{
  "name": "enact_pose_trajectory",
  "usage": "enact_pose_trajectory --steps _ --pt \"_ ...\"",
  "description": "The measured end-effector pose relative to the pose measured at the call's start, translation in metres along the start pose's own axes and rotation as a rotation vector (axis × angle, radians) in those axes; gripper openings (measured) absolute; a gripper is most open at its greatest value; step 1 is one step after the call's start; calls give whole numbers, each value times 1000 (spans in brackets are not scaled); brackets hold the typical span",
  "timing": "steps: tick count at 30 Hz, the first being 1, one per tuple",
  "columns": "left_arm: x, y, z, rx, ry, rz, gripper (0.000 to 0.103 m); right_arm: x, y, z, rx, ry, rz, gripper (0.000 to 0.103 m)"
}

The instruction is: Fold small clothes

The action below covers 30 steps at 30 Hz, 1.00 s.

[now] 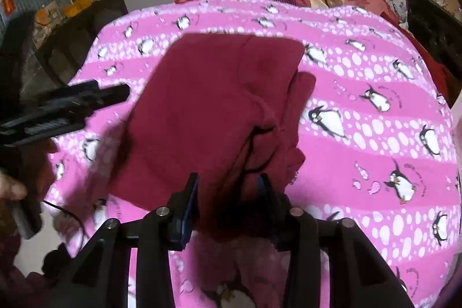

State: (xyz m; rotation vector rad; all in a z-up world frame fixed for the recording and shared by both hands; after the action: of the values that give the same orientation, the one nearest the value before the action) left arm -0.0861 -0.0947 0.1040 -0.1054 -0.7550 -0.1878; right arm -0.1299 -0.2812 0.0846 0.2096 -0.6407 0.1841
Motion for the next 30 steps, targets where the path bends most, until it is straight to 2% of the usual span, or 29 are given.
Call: enact_pose_trajectory --steps 1,5,6,13,16,22,25,30 --pt "1 0 0 1 0 -1 87 3 0 9 -9 -22 -3 46" --pt "2 -1 -3 4 16 14 87 12 -9 29 -68 -112 -54 77" --pt "1 -2 -3 4 16 12 87 15 -11 30 -78 -128 -73 78" --pt "2 -7 0 22 7 3 87 27 -7 22 -172 -146 -109 84" --pt "2 -7 0 30 11 1 87 29 -8 19 -174 -161 -119 93" --pt "1 -8 -1 46 22 -5 87 34 -10 17 -183 -173 -139 94" --pt "1 -7 -2 53 31 1 95 34 -11 15 -172 -164 -147 94" --pt "1 -8 0 96 13 -28 98 31 -10 12 -163 -148 -142 94"
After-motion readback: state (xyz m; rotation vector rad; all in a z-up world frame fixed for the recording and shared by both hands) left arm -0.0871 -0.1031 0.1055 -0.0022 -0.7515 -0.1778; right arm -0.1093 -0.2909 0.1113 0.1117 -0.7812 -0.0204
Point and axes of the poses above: each gripper's, at about its wrist camera, not at the fingertips, and z roughly against the way its jaws point, y to its left, x to its top, the point moved 2 cm from there along -z, roughly the way its jaws point, and after that the axes turned 1 degree about -y, right-handed, at the moved point
